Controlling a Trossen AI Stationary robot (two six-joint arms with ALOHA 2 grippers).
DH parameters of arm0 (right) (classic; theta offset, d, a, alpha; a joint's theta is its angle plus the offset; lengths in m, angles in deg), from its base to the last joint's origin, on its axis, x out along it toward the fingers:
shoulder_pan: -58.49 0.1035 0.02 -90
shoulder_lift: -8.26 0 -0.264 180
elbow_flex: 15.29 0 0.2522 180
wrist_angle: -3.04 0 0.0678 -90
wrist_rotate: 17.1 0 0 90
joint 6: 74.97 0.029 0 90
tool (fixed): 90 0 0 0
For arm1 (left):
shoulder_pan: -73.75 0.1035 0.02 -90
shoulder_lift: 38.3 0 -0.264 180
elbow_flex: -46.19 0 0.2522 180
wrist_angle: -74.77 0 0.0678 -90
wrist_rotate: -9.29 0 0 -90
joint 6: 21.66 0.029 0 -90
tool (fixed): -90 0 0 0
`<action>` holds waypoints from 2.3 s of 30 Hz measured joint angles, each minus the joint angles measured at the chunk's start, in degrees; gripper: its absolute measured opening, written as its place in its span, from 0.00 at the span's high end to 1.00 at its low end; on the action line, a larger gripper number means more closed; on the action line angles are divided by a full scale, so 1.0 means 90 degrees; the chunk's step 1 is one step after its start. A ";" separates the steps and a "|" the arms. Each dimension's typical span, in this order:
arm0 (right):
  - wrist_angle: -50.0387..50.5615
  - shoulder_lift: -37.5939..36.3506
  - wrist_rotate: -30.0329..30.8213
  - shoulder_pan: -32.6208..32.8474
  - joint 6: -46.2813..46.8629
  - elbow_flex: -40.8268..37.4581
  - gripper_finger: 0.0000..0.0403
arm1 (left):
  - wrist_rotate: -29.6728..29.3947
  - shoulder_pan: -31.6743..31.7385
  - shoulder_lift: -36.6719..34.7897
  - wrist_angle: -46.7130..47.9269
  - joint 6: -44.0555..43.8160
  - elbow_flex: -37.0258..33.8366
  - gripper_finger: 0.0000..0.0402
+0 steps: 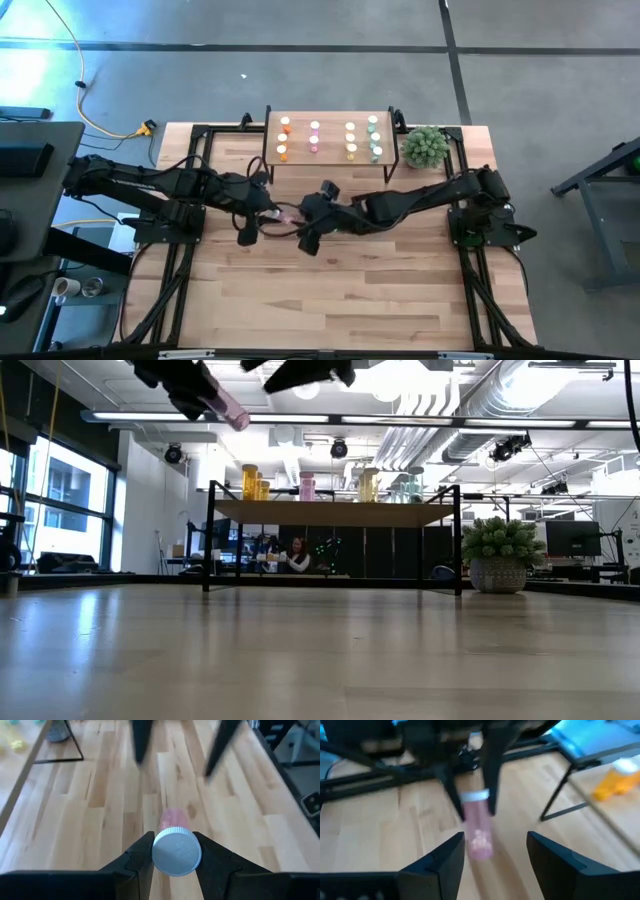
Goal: Pick and place medicine bottles onto shelf by color
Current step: Put the pink pill bottle on the shelf aligned with the other pink pill bottles
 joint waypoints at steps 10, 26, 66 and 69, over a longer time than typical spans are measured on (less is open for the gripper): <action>0.0711 -0.0772 0.1459 -0.0158 -0.0668 0.0000 0.49 | -0.0694 0.0363 0.0000 0.0533 0.0675 0.0288 0.72; 0.1684 -0.1386 0.1612 -0.1246 -0.0264 0.0002 0.49 | -0.0805 0.2054 0.1526 0.2674 0.1294 0.3153 0.72; 0.3722 -0.1761 0.1996 -0.2092 0.0162 0.0002 0.49 | 0.0335 0.3071 0.4753 0.4667 0.3532 0.6502 0.72; 0.3726 -0.1761 0.1995 -0.2255 0.0139 0.0002 0.49 | 0.0330 0.3071 0.4916 0.4598 0.3527 0.6504 0.72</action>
